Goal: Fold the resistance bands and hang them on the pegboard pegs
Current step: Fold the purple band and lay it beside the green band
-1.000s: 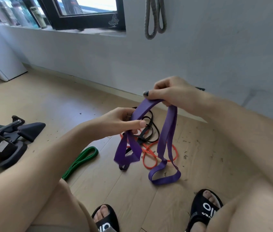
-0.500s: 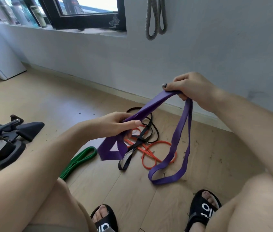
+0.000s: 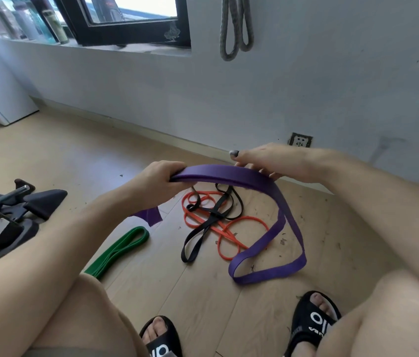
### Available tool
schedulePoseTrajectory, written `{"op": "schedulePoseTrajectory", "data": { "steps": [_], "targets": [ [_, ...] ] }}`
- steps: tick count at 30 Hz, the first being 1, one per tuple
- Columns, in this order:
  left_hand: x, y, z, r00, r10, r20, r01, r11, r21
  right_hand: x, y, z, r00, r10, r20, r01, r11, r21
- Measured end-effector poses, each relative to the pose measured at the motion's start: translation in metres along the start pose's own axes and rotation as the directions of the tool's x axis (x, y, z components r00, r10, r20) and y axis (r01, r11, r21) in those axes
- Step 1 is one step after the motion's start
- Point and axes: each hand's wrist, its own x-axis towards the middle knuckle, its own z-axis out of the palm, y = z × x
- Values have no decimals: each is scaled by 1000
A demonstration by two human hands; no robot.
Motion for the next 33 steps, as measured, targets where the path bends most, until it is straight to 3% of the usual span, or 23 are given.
{"op": "schedulePoseTrajectory", "data": {
  "steps": [4,9,12,14,19,23,28,33],
  "targets": [
    [0,10,4,998,58,-29,-59,997,-53,5,-10,19,988,-104,117,86,984,154],
    [0,21,11,992,115,-57,-124,974,-188,14,-22,31,979,-203,-27,202,943,266],
    [-4,24,8,989,101,109,-63,951,-304,14,-21,23,977,-212,-37,214,932,292],
    [-7,21,5,967,113,227,-43,955,-293,12,-21,19,976,-214,-38,216,930,297],
    [-10,2,4,937,54,345,88,919,-383,6,-19,10,975,-207,-81,221,865,450],
    [-6,-15,12,924,-27,381,137,955,-263,3,-16,1,968,-217,-126,251,812,526],
    [-7,-24,10,915,-26,404,118,971,-206,3,-15,-4,965,-181,-188,256,796,548],
    [-8,-34,6,963,4,268,-6,1000,5,5,-7,-8,965,-123,-230,238,779,581]
  ]
}}
